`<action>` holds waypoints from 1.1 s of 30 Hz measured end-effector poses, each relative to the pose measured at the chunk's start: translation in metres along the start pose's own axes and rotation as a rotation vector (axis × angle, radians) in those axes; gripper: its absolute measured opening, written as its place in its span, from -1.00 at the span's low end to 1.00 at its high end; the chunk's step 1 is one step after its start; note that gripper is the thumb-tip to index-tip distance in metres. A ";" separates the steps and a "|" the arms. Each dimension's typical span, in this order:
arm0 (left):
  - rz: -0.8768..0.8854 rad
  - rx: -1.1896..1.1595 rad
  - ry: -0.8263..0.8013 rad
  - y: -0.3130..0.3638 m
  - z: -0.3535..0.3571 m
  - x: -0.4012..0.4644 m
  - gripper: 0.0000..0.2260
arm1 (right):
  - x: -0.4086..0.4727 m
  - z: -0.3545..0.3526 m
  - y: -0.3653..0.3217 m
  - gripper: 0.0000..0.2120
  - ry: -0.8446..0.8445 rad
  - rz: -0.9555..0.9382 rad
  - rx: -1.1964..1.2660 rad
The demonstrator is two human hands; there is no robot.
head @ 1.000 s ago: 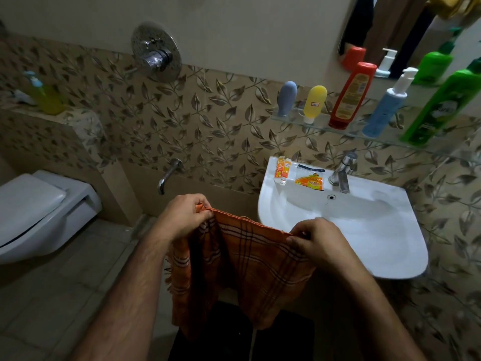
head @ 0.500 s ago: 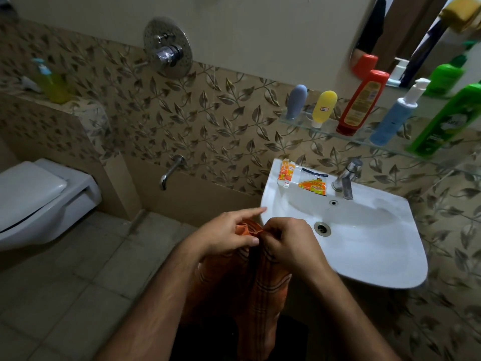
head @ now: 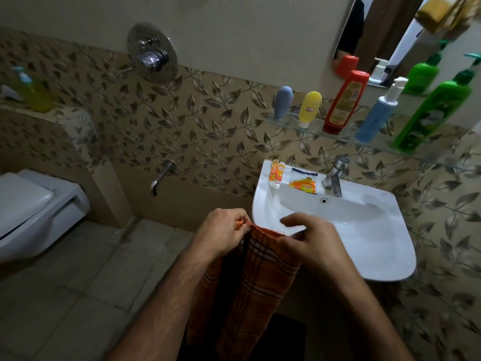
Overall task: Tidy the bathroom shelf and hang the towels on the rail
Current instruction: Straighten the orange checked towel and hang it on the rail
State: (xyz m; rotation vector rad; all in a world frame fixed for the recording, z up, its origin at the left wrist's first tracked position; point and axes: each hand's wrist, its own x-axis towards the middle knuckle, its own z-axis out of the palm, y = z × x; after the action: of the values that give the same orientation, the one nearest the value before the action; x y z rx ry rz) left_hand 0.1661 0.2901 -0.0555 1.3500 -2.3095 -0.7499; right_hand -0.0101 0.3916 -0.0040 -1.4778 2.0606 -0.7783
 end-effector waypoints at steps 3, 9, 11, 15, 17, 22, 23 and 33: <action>0.005 -0.020 0.013 -0.003 -0.006 0.001 -0.96 | 0.001 -0.007 0.009 -0.55 0.157 -0.063 0.219; 0.059 0.011 0.001 0.004 -0.020 0.002 -0.98 | 0.026 0.024 0.028 0.03 -0.304 -0.024 0.126; 0.034 0.016 -0.011 0.002 -0.025 0.003 -0.97 | 0.030 0.028 0.027 -0.36 -0.197 -0.003 0.184; -0.015 0.016 -0.005 -0.012 -0.031 0.002 -0.91 | 0.031 0.020 0.029 -0.93 -0.215 0.040 0.440; -0.034 0.000 0.006 -0.017 -0.032 0.003 -0.89 | 0.029 0.017 0.030 -0.90 -0.242 0.070 0.533; -0.056 -0.013 0.022 -0.023 -0.031 0.003 -0.90 | 0.024 0.018 0.027 -0.83 -0.295 0.079 0.481; -0.064 -0.018 0.027 -0.024 -0.031 0.004 -0.90 | 0.023 0.019 0.025 -0.84 -0.286 0.074 0.481; -0.129 -0.019 0.028 -0.026 -0.022 0.011 -0.97 | 0.012 0.010 0.003 -0.76 -0.108 -0.301 -0.337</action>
State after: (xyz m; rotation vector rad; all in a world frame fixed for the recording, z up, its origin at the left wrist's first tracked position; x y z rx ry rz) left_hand 0.1910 0.2646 -0.0540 1.5027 -2.2047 -0.7844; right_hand -0.0087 0.3792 -0.0137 -2.0019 1.9828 -0.4568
